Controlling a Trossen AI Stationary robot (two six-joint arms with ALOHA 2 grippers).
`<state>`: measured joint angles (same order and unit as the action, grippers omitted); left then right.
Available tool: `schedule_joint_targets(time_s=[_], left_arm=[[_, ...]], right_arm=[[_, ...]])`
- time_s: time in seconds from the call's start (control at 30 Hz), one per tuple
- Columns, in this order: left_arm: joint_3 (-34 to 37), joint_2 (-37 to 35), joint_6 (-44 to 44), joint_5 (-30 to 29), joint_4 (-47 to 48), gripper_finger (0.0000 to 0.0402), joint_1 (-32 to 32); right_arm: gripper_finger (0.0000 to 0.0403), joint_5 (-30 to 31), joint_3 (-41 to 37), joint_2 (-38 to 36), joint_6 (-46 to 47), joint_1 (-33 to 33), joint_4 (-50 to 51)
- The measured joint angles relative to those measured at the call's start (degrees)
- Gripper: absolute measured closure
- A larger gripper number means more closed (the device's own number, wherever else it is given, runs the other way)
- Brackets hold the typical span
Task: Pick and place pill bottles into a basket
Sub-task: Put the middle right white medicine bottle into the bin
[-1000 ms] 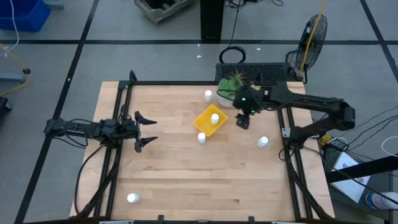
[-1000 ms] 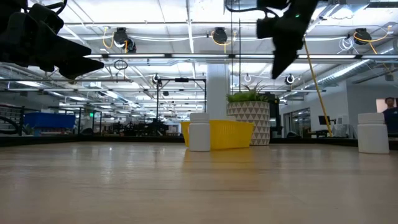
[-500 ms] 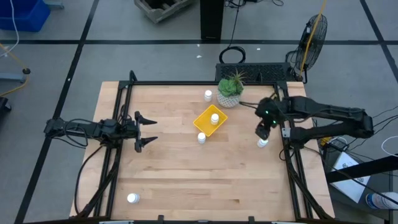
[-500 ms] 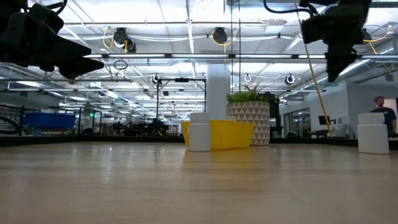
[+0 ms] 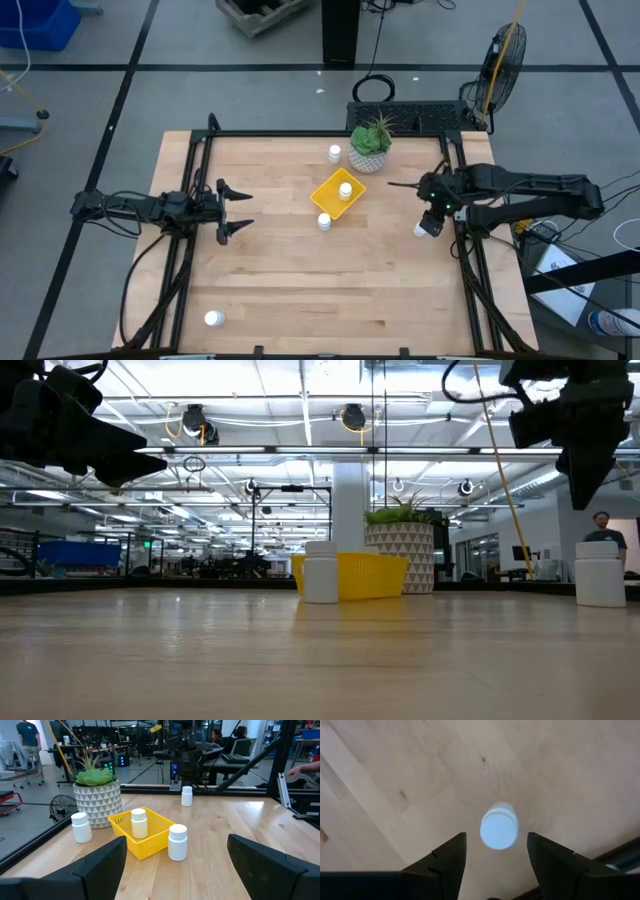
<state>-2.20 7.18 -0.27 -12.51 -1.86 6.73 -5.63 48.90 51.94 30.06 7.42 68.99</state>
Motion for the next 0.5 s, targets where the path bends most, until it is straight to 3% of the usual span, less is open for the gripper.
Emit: schedule_joint_targets(time_s=[0.2,0.5], left_arm=[[0.00,0.00,0.01,0.00,0.03,0.0050,-0.01],[0.00,0.00,0.00,-0.01,0.05,0.0050,0.00]], right_arm=[[0.0202,-3.39,-4.12,0.31,2.05,-0.04,-2.00],[0.0201,-3.62,-8.62,0.31,1.81,-0.04,-8.91]])
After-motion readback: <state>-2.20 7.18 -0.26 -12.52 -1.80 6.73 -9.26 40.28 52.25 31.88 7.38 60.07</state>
